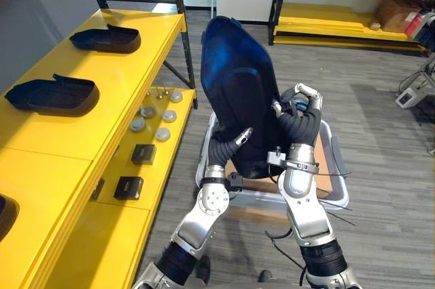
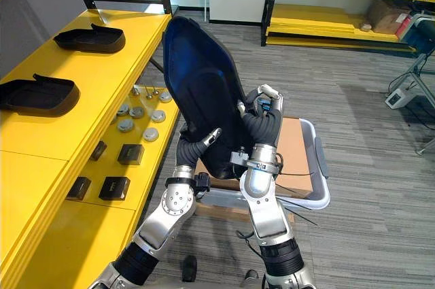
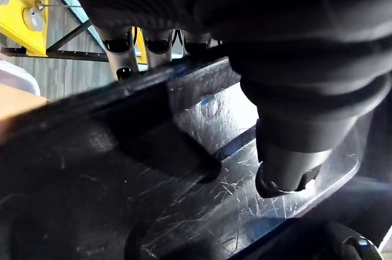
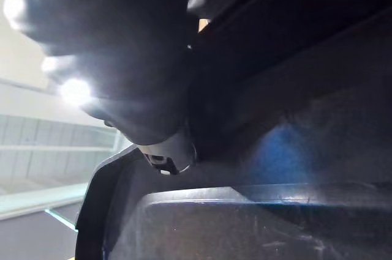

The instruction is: Walk over and take plastic housings, then place them on the shelf

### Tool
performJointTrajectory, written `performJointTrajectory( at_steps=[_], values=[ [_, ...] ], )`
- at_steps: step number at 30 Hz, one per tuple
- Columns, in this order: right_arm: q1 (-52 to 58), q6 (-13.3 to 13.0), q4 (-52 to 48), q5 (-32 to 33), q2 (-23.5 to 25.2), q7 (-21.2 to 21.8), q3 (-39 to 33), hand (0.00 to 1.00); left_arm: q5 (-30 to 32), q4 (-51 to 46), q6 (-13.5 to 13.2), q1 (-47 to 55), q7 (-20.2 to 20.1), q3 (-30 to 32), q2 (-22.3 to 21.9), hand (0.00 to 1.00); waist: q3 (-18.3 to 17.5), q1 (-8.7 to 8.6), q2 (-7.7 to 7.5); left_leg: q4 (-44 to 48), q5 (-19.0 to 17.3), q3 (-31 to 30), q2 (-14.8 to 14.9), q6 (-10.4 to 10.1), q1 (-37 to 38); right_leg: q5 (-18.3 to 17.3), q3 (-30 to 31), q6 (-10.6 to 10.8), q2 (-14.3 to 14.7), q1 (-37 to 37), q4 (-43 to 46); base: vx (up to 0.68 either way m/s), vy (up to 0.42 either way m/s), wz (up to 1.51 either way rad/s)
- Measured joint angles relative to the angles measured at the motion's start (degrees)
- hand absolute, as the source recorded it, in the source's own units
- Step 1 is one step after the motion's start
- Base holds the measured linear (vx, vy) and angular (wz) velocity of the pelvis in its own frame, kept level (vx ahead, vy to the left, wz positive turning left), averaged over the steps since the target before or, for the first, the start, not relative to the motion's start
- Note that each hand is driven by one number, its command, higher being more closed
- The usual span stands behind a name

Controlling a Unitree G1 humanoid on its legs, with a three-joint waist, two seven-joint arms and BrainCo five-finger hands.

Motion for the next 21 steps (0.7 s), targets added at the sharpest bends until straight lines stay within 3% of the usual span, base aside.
performJointTrajectory(
  at_steps=[1,7,9,11,17,19,21],
  values=[
    [0.04,-1.33,0.00,2.70,-1.29,1.89,0.96,0.00,0.02,0.13,0.15,0.00,-0.03,0.75,0.48,1.00,-0.56,0.07,0.01,0.00,-0.15,0.28,-0.02,0.03,-0.05,0.28,0.25,0.00,0.02,0.05,-0.52,0.00,-0.002,-0.08],
    [-0.35,-2.97,-1.05,9.20,-8.26,8.85,-1.42,0.00,0.08,-0.15,0.16,0.04,-2.52,2.49,1.45,1.00,-0.81,0.22,-0.21,-0.01,-0.17,0.54,-0.05,0.07,-0.05,0.32,0.40,0.01,-0.01,0.11,-0.50,0.00,0.000,-0.01],
    [-0.33,-3.97,-4.66,10.88,-10.64,10.85,-4.00,0.00,0.12,-1.04,0.15,0.43,-3.18,3.82,1.42,1.00,-0.81,0.15,-0.21,-0.01,-0.17,0.69,-0.02,0.07,-0.05,0.33,0.54,0.01,0.00,0.12,-0.45,-0.01,-0.001,-0.02],
    [-0.44,-6.98,-9.36,13.09,-11.67,12.41,-11.35,0.00,0.34,-2.86,0.13,2.05,-4.30,6.11,1.36,1.00,-0.81,-0.06,-0.21,-0.03,-0.21,0.95,0.01,0.12,0.04,0.32,0.66,0.02,0.00,0.05,-0.39,-0.01,-0.001,-0.02],
    [-0.22,-12.67,-11.15,22.50,-9.83,11.12,-33.59,0.00,0.78,-4.92,-0.10,7.44,-5.32,12.01,1.31,1.00,-0.84,-1.18,-0.20,-0.06,-0.28,1.06,0.00,0.21,0.15,0.21,0.70,-0.10,-0.03,-0.08,-0.39,-0.02,0.000,-0.01],
    [3.23,-14.68,-10.85,24.99,-8.72,8.46,-41.55,0.00,0.78,-6.79,-0.11,10.41,-5.34,14.22,1.22,1.00,-0.85,-1.61,-0.18,-0.06,-0.39,1.06,0.00,0.24,0.07,0.10,0.73,-0.16,-0.03,-0.21,-0.39,0.00,0.000,0.00],
    [9.10,-15.12,-6.89,25.58,-8.01,5.77,-45.45,0.00,0.78,-9.63,-0.54,13.68,-5.34,16.37,1.02,1.00,-1.44,-1.96,-0.12,-0.06,-0.64,1.29,0.05,0.29,-0.34,0.02,1.15,-0.23,-0.01,-0.86,-0.38,-0.01,-0.003,-0.09]
  ],
)
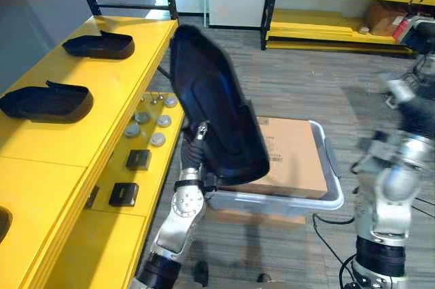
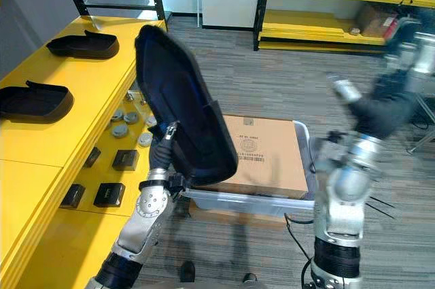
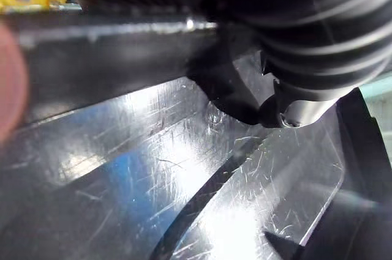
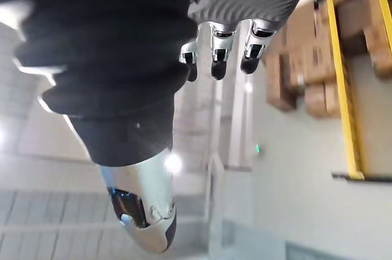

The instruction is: Walk over and take plastic housings, then place them on the shelf

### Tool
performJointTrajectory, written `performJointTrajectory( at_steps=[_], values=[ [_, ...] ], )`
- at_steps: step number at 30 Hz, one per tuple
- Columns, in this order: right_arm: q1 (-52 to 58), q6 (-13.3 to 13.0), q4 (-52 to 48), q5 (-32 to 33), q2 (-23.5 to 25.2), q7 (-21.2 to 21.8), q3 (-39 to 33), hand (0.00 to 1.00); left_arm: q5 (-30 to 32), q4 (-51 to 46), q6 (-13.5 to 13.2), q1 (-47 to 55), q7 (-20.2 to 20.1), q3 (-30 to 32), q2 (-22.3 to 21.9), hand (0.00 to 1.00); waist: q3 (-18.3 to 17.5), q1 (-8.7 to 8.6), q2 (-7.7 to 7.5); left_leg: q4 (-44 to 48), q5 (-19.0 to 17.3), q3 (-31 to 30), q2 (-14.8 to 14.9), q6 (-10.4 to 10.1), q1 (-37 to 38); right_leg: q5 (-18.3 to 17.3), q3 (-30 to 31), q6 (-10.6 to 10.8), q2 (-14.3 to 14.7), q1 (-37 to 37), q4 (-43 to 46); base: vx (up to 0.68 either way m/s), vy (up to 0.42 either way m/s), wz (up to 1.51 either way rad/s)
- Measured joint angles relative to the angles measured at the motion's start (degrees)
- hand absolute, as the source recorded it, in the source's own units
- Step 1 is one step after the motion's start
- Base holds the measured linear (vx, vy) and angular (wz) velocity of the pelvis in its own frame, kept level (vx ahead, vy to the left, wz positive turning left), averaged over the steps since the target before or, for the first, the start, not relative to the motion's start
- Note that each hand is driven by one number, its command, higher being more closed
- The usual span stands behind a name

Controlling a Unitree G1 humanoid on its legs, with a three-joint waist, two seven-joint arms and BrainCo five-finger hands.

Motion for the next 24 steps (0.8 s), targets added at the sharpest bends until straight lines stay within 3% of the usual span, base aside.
performJointTrajectory(
  at_steps=[2,8,12,15,19,24],
  values=[
    [3.21,0.25,4.08,0.05,0.15,-0.73,-0.55,0.00,0.00,-1.13,-0.37,1.63,0.01,0.76,-0.13,1.00,-1.09,-0.42,0.18,0.00,-0.03,0.11,-0.01,0.03,-0.67,0.02,0.15,0.02,-0.02,-0.67,0.02,0.01,-0.002,-0.07],
    [12.18,8.77,36.49,0.84,1.29,2.24,-0.81,0.00,0.04,-6.17,-2.60,7.20,-1.35,2.56,-0.83,1.00,-1.98,-0.82,1.00,0.01,-0.27,0.66,0.16,0.06,-0.53,-0.49,0.73,0.38,-0.08,-0.95,1.36,0.01,-0.003,-0.04],
    [14.42,11.10,49.12,1.05,5.28,7.00,-0.46,0.00,0.09,-7.65,-3.14,10.02,-2.61,3.38,-1.26,1.00,-2.06,-0.65,1.37,0.01,-0.43,0.55,0.87,-0.14,0.37,-2.26,0.66,0.05,-0.04,-1.00,3.72,-0.03,-0.030,0.03],
    [16.22,11.72,59.72,2.65,8.14,10.54,0.11,0.00,0.15,-9.04,-3.21,11.94,-3.64,3.47,-1.63,1.00,-2.16,0.75,1.60,0.52,-1.24,0.45,1.14,-0.36,0.58,-3.48,0.30,-0.20,-0.11,-0.94,5.58,-0.04,-0.019,0.08],
    [16.79,13.90,67.93,3.90,10.25,13.56,3.75,0.00,0.13,-11.23,-3.28,14.30,-3.78,3.59,-2.04,1.00,-1.86,1.68,1.55,1.63,-2.03,-1.02,1.05,-0.18,0.49,-5.37,-1.45,0.32,-0.38,0.01,7.43,-0.03,-0.024,0.22],
    [16.75,14.54,69.60,3.57,10.95,15.37,9.76,0.00,0.11,-13.30,-3.57,15.90,-4.52,3.34,-3.34,1.00,-1.42,3.27,1.07,6.05,-3.56,-5.27,-0.24,-0.25,-2.78,-7.53,-6.71,0.34,-1.42,0.43,11.03,-0.02,-0.026,0.52]
  ],
)
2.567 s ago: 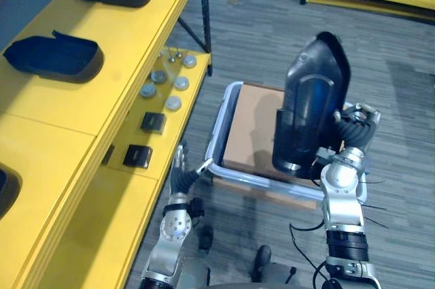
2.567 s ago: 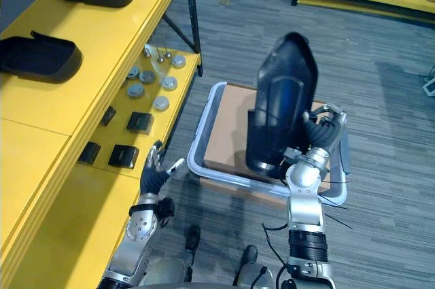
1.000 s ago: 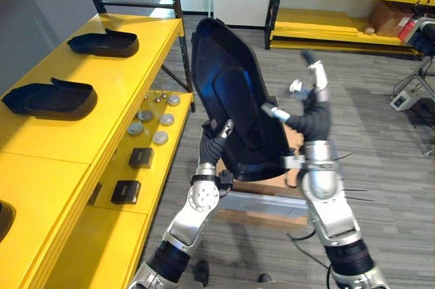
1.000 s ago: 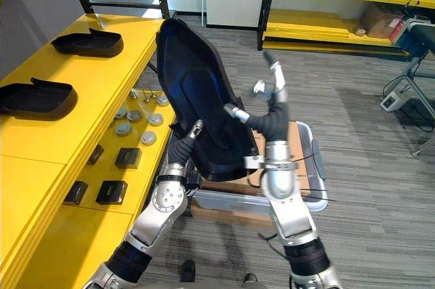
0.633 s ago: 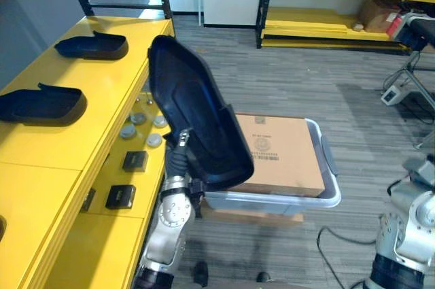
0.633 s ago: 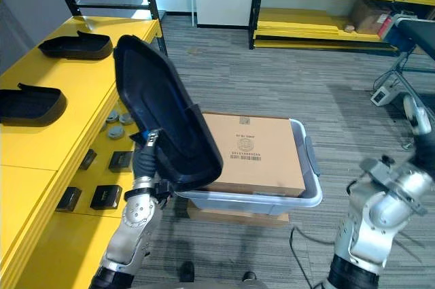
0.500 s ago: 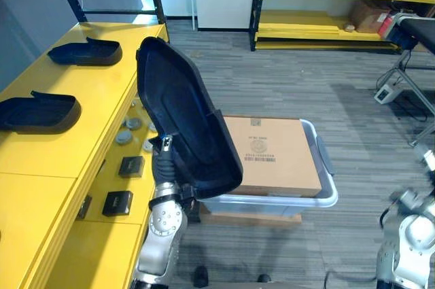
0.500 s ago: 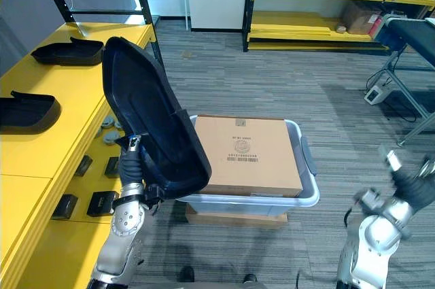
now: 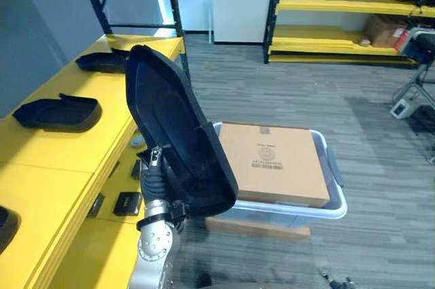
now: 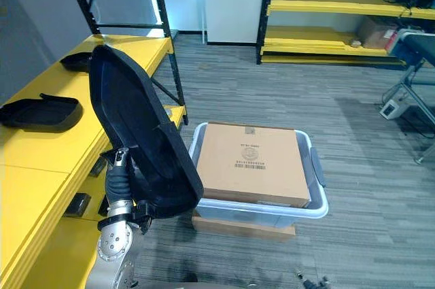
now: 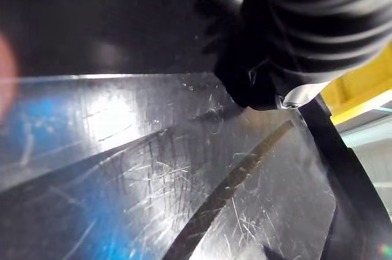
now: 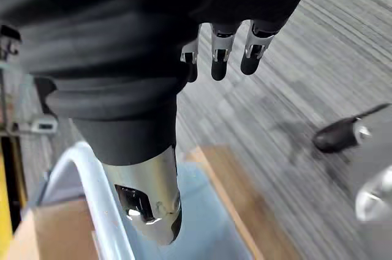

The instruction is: Walk over and take plastic housings, then place them on the shelf

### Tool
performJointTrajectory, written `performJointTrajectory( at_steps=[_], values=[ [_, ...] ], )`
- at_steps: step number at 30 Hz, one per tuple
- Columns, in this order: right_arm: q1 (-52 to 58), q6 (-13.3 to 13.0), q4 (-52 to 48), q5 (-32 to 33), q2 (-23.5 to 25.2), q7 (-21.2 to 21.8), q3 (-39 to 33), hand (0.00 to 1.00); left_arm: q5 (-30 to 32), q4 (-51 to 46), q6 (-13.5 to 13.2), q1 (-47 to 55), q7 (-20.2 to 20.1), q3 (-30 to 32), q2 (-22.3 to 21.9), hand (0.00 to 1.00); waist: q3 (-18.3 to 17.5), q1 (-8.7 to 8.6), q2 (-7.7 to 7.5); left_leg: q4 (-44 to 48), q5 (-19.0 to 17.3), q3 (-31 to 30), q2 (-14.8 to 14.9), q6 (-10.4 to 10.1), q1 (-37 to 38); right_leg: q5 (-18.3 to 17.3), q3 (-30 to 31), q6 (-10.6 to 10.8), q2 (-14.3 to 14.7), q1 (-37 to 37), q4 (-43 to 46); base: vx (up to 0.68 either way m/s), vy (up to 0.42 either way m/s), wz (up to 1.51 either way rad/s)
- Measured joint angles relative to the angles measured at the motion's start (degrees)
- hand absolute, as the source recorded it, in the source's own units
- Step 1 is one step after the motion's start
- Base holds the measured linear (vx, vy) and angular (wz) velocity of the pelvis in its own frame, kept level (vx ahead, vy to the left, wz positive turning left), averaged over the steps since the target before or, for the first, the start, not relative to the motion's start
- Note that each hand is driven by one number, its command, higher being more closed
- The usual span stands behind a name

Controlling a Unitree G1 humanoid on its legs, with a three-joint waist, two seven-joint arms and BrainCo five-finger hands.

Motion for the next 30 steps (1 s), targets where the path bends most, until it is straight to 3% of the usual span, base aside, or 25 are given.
performJointTrajectory(
  at_steps=[2,3,6,7,10,12,14,15,16,17,18,20,21,22,24,25,27,29,30],
  values=[
    [-0.28,0.08,0.80,-0.81,0.12,0.44,1.13,0.00,0.00,-0.88,-0.07,0.06,-0.57,-0.37,-0.31,1.00,0.36,0.46,-0.13,2.13,-1.23,1.89,0.19,1.08,-2.31,-0.87,-3.47,0.08,-0.98,0.03,1.40,-0.02,-0.006,1.08],
    [-0.46,0.09,0.78,-1.25,0.28,0.43,1.42,0.00,0.00,-1.46,-0.19,0.02,-0.63,-0.64,-0.48,1.00,0.53,0.44,-0.28,3.11,-2.42,7.89,1.51,2.91,-3.91,-1.34,-7.03,0.25,-1.63,0.28,2.11,-0.01,0.028,1.46],
    [-0.96,0.39,1.14,-2.08,-0.83,0.39,2.80,0.00,-0.01,-1.59,-1.02,-0.09,-0.68,-1.21,-1.98,1.00,1.25,0.84,0.55,6.18,-3.43,26.15,6.69,4.47,-6.75,-1.51,-14.36,0.55,-2.87,1.95,1.81,0.04,0.049,1.40],
    [-1.49,0.82,1.16,-2.93,-0.87,0.45,3.58,0.00,-0.01,-1.53,-1.09,-0.32,-0.83,-1.77,-1.90,1.00,1.29,0.44,0.42,6.22,-3.59,36.87,8.97,4.71,-6.25,-1.32,-18.81,1.08,-3.68,3.68,1.15,0.11,0.034,1.53],
    [-2.27,1.04,1.17,-3.67,-0.91,0.44,5.64,0.00,-0.14,-1.42,-1.84,-1.55,-1.61,-3.45,-1.82,1.00,1.35,0.65,0.59,7.62,-1.60,48.68,11.00,4.25,-5.41,-0.98,-24.21,1.66,-4.90,5.83,0.88,0.15,0.111,1.37],
    [-4.14,1.74,2.22,-3.83,-0.60,0.34,5.78,0.00,-0.28,-1.02,-2.06,-2.89,-1.70,-4.45,-1.71,1.00,1.42,1.33,-0.04,7.90,-1.67,45.77,8.81,4.31,-5.80,-0.97,-25.60,1.69,-6.30,7.25,0.86,0.10,0.125,0.99],
    [-7.35,1.89,3.44,-4.25,-0.04,0.37,6.97,0.00,-0.80,0.23,-2.25,-5.99,-1.69,-4.69,-1.33,1.00,1.99,2.23,-1.73,9.54,-4.63,43.56,6.30,4.94,-6.53,-1.04,-26.74,1.75,-8.38,8.83,1.94,0.12,0.169,0.66],
    [-8.01,1.93,3.64,-4.75,-0.04,0.37,6.97,0.00,-0.83,0.81,-2.26,-6.67,-1.68,-4.76,-1.31,1.00,2.03,2.23,-1.81,10.30,-5.51,42.82,5.91,4.97,-6.87,-1.02,-27.17,1.72,-9.23,8.75,3.66,0.15,0.205,0.67],
    [-9.20,2.23,4.03,-5.76,-0.33,0.37,6.97,0.00,-0.83,2.33,-2.24,-7.67,-1.67,-4.82,-1.26,1.00,2.05,2.15,-1.78,11.27,-7.03,41.19,4.88,5.36,-6.88,-0.92,-26.79,1.50,-12.49,8.17,10.60,0.16,0.222,0.72],
    [-9.79,2.37,3.86,-6.08,-0.57,0.37,6.99,0.00,-0.82,3.76,-2.17,-8.64,-1.59,-5.05,-0.69,1.00,2.31,1.84,-2.14,11.54,-8.24,39.23,3.35,5.77,-5.61,0.01,-23.97,-1.81,-16.31,6.55,19.24,0.23,0.244,0.83],
    [-9.24,2.50,4.13,-6.50,-0.84,0.37,7.00,0.00,-0.77,4.42,-2.12,-9.08,-1.53,-6.33,-0.33,1.00,2.57,1.38,-2.08,11.03,-8.62,37.53,2.58,5.76,-4.26,1.33,-18.90,-4.07,-18.02,4.46,26.03,0.22,0.196,0.88],
    [-9.69,2.64,4.97,-7.17,-0.85,0.46,7.25,0.00,-0.46,5.80,-2.19,-10.12,-1.45,-6.35,0.50,1.00,3.05,0.65,-1.48,9.97,-8.77,34.20,1.94,5.57,-2.85,-3.70,-8.61,-2.25,-15.42,-0.68,32.63,0.22,0.105,0.83],
    [-10.13,2.75,4.94,-7.66,-1.03,0.47,7.93,0.00,-0.35,6.97,-2.20,-10.12,-0.87,-5.94,0.49,1.00,3.41,0.36,-1.14,8.44,-8.27,31.84,1.52,5.99,-0.70,-8.46,-0.97,-2.88,-11.09,-4.95,32.70,0.26,0.095,0.76],
    [-10.07,2.75,4.93,-7.69,-1.03,0.46,8.17,0.00,-0.28,7.53,-2.23,-10.08,-0.64,-5.95,0.55,1.00,3.56,0.30,-0.91,7.99,-8.10,30.88,1.19,5.99,0.00,-9.80,1.99,-3.06,-9.22,-6.63,31.39,0.30,0.093,1.10],
    [-9.14,2.41,4.68,-7.71,-1.48,0.43,9.46,0.00,-0.11,9.26,-2.22,-10.17,-0.35,-6.07,0.54,1.00,3.29,-2.06,-1.53,8.26,-7.76,24.79,-0.42,5.88,1.07,-12.52,16.33,-1.37,-1.44,-10.56,24.23,0.28,-0.012,1.67],
    [-8.63,2.33,4.62,-7.69,-1.47,0.26,9.67,0.00,-0.09,9.73,-2.21,-10.18,-0.16,-6.10,0.59,1.00,3.12,-2.49,-2.40,8.78,-7.88,21.92,-1.60,5.70,1.24,-11.32,20.44,-0.27,0.30,-11.38,20.08,0.21,-0.051,1.65],
    [-7.47,1.88,4.69,-7.41,-0.90,0.37,10.07,0.00,-0.09,10.07,-2.36,-10.42,-0.18,-6.04,0.81,1.00,3.50,-1.63,-4.16,9.20,-8.22,19.33,-3.84,5.26,1.86,-5.29,21.51,0.33,-0.66,-12.12,14.69,0.18,-0.087,1.16],
    [-7.34,1.81,3.19,-7.66,-1.61,0.69,11.36,0.00,-0.14,9.30,-2.38,-8.67,-0.21,-5.47,0.24,1.00,2.91,0.95,-2.28,9.79,-9.02,18.40,-1.82,3.61,2.22,-4.82,18.77,-0.39,0.50,-8.69,10.78,0.24,-0.139,0.53],
    [-7.34,1.75,2.40,-7.70,-1.57,0.86,11.89,0.00,-0.19,9.01,-2.52,-8.38,-0.23,-5.40,0.19,1.00,2.89,1.27,-2.10,9.82,-9.22,18.36,-1.31,3.24,2.28,-4.54,18.30,-0.79,1.02,-7.79,9.68,0.16,-0.125,0.12]
  ],
)
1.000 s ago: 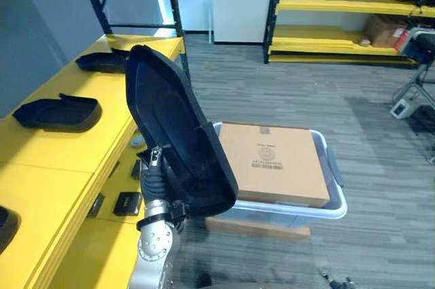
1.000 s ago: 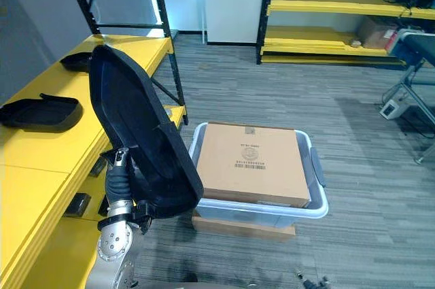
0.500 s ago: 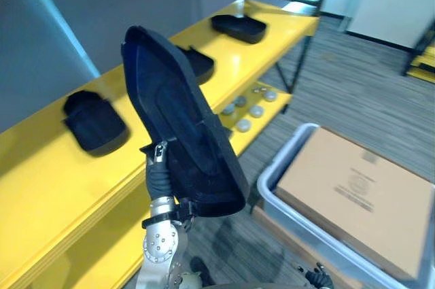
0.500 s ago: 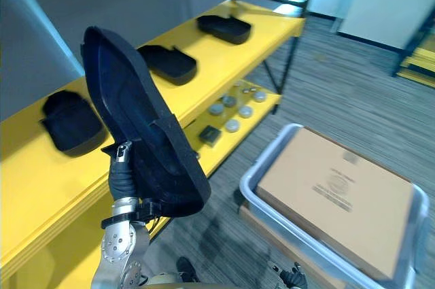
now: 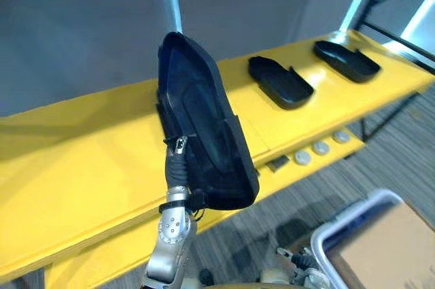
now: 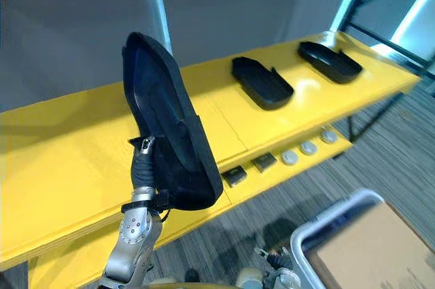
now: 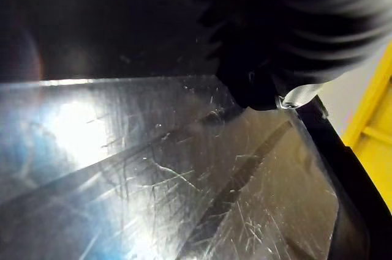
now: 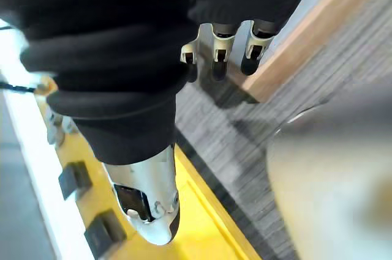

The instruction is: Walk over and take plastic housings, then place them on the shelf

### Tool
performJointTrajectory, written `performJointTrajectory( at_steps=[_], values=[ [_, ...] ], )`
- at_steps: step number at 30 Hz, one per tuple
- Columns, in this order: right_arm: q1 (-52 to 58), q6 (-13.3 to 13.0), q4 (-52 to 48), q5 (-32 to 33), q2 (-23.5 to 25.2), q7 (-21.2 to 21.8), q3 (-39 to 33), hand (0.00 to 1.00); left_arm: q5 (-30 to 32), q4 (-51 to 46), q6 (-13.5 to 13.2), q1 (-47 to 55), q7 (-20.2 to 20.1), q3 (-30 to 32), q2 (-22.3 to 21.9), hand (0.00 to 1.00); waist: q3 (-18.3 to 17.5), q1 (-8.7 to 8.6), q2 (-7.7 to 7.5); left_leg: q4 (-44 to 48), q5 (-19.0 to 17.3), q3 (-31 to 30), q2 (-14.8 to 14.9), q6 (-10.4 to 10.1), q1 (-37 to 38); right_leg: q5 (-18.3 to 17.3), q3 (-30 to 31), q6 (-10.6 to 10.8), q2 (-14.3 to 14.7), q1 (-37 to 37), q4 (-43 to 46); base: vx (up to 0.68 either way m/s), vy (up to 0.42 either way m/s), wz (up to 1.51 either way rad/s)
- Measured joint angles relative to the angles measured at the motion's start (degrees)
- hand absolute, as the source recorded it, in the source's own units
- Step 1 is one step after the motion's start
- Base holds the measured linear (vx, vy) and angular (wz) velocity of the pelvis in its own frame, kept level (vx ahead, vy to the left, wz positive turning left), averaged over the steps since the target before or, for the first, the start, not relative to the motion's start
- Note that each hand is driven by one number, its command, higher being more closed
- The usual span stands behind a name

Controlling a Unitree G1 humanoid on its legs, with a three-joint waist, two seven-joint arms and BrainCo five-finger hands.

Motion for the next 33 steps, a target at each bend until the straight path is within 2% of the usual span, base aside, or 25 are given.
performJointTrajectory(
  at_steps=[1,4,10,11,12,13,15,17,18,19,20,21,22,23,25,26,27,28,29,30,31,32,33],
  values=[
    [-0.02,-0.17,-1.04,-0.11,0.28,0.66,0.35,0.00,-0.05,-0.08,-0.28,0.12,-0.23,-0.08,-0.01,1.00,-0.05,0.73,0.09,0.04,-0.10,-0.06,0.94,-0.58,0.10,0.69,-0.61,-0.81,0.92,1.26,-1.50,0.09,-0.119,0.11],
    [0.61,-0.28,-1.92,-0.48,0.62,0.77,0.26,0.00,-0.27,-0.10,-0.30,1.15,-0.75,-0.07,-0.44,1.00,-0.06,0.73,0.01,0.22,-0.44,-0.70,2.31,-2.10,1.14,1.63,-1.94,-1.74,2.29,4.23,-4.63,0.06,-0.098,0.10],
    [3.34,-0.36,-1.29,-0.53,0.63,0.73,-0.02,0.00,-0.65,-0.09,-0.29,1.87,-1.53,-0.22,-0.75,1.00,-0.17,0.63,-0.23,-0.55,-0.07,-2.06,2.37,-2.85,0.51,1.93,-5.13,-1.94,2.21,6.02,-6.39,-0.02,-0.027,0.25],
    [3.15,-0.37,-0.68,-0.57,0.45,0.64,-0.16,0.00,-0.66,-0.09,-0.28,1.83,-1.48,0.06,-0.67,1.00,-0.16,0.55,-0.38,-0.41,-1.39,-0.49,3.00,-3.64,-0.27,2.38,-5.75,-2.10,2.08,5.88,-6.85,-0.08,0.014,0.29],
    [2.08,-0.34,1.10,-0.69,0.04,0.61,-0.16,0.00,-0.66,-0.07,-0.30,1.67,-1.43,1.18,-0.35,1.00,-0.13,0.46,-0.58,2.70,-2.71,7.36,6.44,-3.54,-1.92,2.74,-6.54,-2.32,1.63,4.68,-6.95,-0.09,0.018,0.26],
    [1.85,-0.35,1.49,-0.76,-0.07,0.61,-0.15,0.00,-0.65,-0.06,-0.30,1.66,-1.43,1.34,-0.29,1.00,-0.12,0.38,-0.56,3.63,-2.80,8.41,7.03,-3.45,-2.38,2.74,-6.75,-2.32,1.47,4.23,-6.78,-0.10,0.037,0.27],
    [-0.30,-0.06,4.82,-1.88,-1.48,0.56,-0.16,0.00,-0.72,-0.01,-0.30,1.78,-1.32,2.69,-0.27,1.00,0.02,-0.56,-0.46,11.68,-3.70,11.36,12.00,-2.10,-5.28,2.92,-6.83,-2.00,-0.17,2.76,-5.56,-0.04,0.143,0.14],
    [-1.17,0.16,5.54,-2.76,-2.73,0.56,-0.14,0.00,-1.16,0.05,-0.34,1.85,-1.23,4.14,-0.28,1.00,0.10,-1.13,-0.25,15.08,-3.79,11.24,16.75,-2.24,-4.88,3.66,-5.92,-0.74,-2.20,2.15,-4.86,-0.02,0.301,-0.02],
    [-1.39,0.16,5.55,-2.97,-3.57,0.56,-0.16,0.00,-2.29,0.06,-0.88,1.68,-1.13,4.33,-0.34,1.00,0.01,-2.69,0.52,13.61,-3.13,9.85,20.23,-3.23,-3.37,4.37,-5.97,0.80,-4.08,1.79,-4.52,-0.04,0.386,0.03],
    [-1.31,0.19,5.55,-2.97,-3.89,0.56,-0.16,0.00,-2.46,0.06,-0.95,1.61,-1.16,4.24,-0.52,1.00,-0.27,-2.79,0.98,11.66,-2.17,9.51,21.17,-4.07,-2.75,4.66,-6.00,1.66,-4.83,1.21,-4.16,-0.05,0.466,0.09],
    [-1.29,0.29,5.74,-2.99,-4.63,0.56,-0.26,0.00,-2.70,0.15,-1.04,0.92,-1.14,3.99,-1.08,1.00,-1.07,-3.07,2.45,7.29,-2.15,6.35,20.65,-10.01,-1.17,5.55,-6.38,4.62,-6.55,-0.39,-3.57,-0.05,0.406,0.04],
    [-1.47,0.34,5.98,-2.97,-5.06,0.55,-0.51,0.00,-2.76,0.18,-1.05,0.60,-1.02,3.97,-1.57,1.00,-1.09,-3.37,2.50,6.61,-3.53,5.90,19.48,-12.01,-1.30,6.18,-6.90,5.76,-7.39,-0.56,-4.01,-0.08,0.590,0.35],
    [-1.85,0.21,6.94,-2.72,-3.47,0.60,-1.50,0.00,-2.89,1.22,-1.04,-0.20,-0.35,4.68,-0.50,1.00,-0.82,-4.74,0.45,7.88,-4.10,4.84,16.14,-11.52,-3.26,7.84,-9.85,6.29,-10.27,0.27,-5.39,-0.06,0.427,0.43],
    [-1.67,0.19,7.29,-2.73,-3.08,0.59,-1.58,0.00,-3.10,1.77,-1.02,-0.21,-0.01,4.77,0.04,1.00,-0.99,-4.89,0.14,8.22,-4.29,4.40,15.45,-11.24,-3.77,9.00,-11.64,6.22,-10.55,1.05,-6.54,-0.05,0.410,0.50],
    [-1.21,0.14,7.62,-3.12,-2.13,0.57,-1.91,0.00,-3.31,2.30,-0.96,-0.36,-0.05,4.75,1.55,1.00,-1.49,-4.37,-1.16,10.11,-5.14,3.72,14.29,-10.04,-5.06,14.44,-14.88,5.67,-11.28,3.03,-10.03,-0.05,0.265,0.22],
    [-1.43,0.00,7.77,-3.83,-1.84,0.59,-1.94,0.00,-3.26,2.39,-0.96,-1.27,-0.05,4.49,2.35,1.00,-1.50,-3.87,-1.42,11.58,-6.32,4.09,13.71,-9.31,-6.31,15.67,-15.16,4.18,-11.85,1.84,-9.33,-0.13,0.289,-0.01],
    [-1.81,0.01,7.78,-4.13,-1.87,0.59,-1.78,0.00,-3.17,2.38,-0.99,-1.73,-0.05,4.49,2.65,1.00,-1.46,-3.50,-1.21,12.59,-6.90,4.40,13.64,-8.83,-7.17,16.29,-15.21,2.20,-11.97,0.76,-8.78,-0.18,0.261,-0.39],
    [-2.68,0.04,7.73,-4.93,-2.14,0.61,-0.91,0.00,-3.10,2.55,-0.99,-2.48,-0.05,4.50,3.03,1.00,-1.54,-2.78,-0.87,12.97,-7.66,5.74,13.43,-7.65,-8.22,18.73,-15.45,-3.39,-12.14,-1.60,-8.49,-0.24,0.308,-0.73],
    [-3.74,0.04,7.58,-4.88,-2.51,0.70,0.08,0.00,-2.52,2.92,-1.18,-2.74,-0.06,4.76,3.17,1.00,-0.29,-2.39,1.09,11.18,-7.43,8.37,13.22,-6.25,-7.13,17.19,-15.09,-5.22,-11.57,-3.69,-4.43,-0.19,0.244,-0.73],
    [-4.19,-0.01,7.02,-4.99,-2.57,0.70,0.21,0.00,-2.25,3.45,-1.29,-2.95,-0.06,4.95,3.16,1.00,0.17,-2.58,0.75,10.39,-6.87,8.47,12.63,-5.40,-6.19,12.80,-13.80,-2.44,-10.56,-4.42,1.03,-0.15,0.203,-0.53],
    [-3.85,-0.10,6.84,-4.88,-2.52,0.78,0.41,0.00,-1.96,4.54,-1.24,-3.36,-0.06,4.69,3.01,1.00,0.83,-2.90,1.28,9.33,-6.36,8.56,11.79,-4.67,-4.76,4.32,-9.39,0.33,-6.34,-4.78,6.71,-0.07,0.115,-0.17],
    [-3.61,-0.22,6.83,-4.85,-2.46,0.81,0.40,0.00,-1.61,4.53,-1.29,-3.64,-0.08,4.19,2.71,1.00,0.77,-3.26,0.77,9.59,-6.39,8.62,10.72,-4.35,-5.18,-1.45,-5.53,0.65,-1.82,-3.87,5.96,-0.06,0.087,-0.06],
    [-3.62,-0.25,6.85,-4.69,-2.47,0.84,0.34,0.00,-1.28,4.59,-1.40,-3.84,-0.12,4.01,2.48,1.00,0.78,-3.44,0.25,9.66,-6.35,8.49,10.15,-4.21,-5.38,-3.46,-3.31,0.36,0.07,-3.36,4.70,-0.06,0.062,0.33]
  ],
)
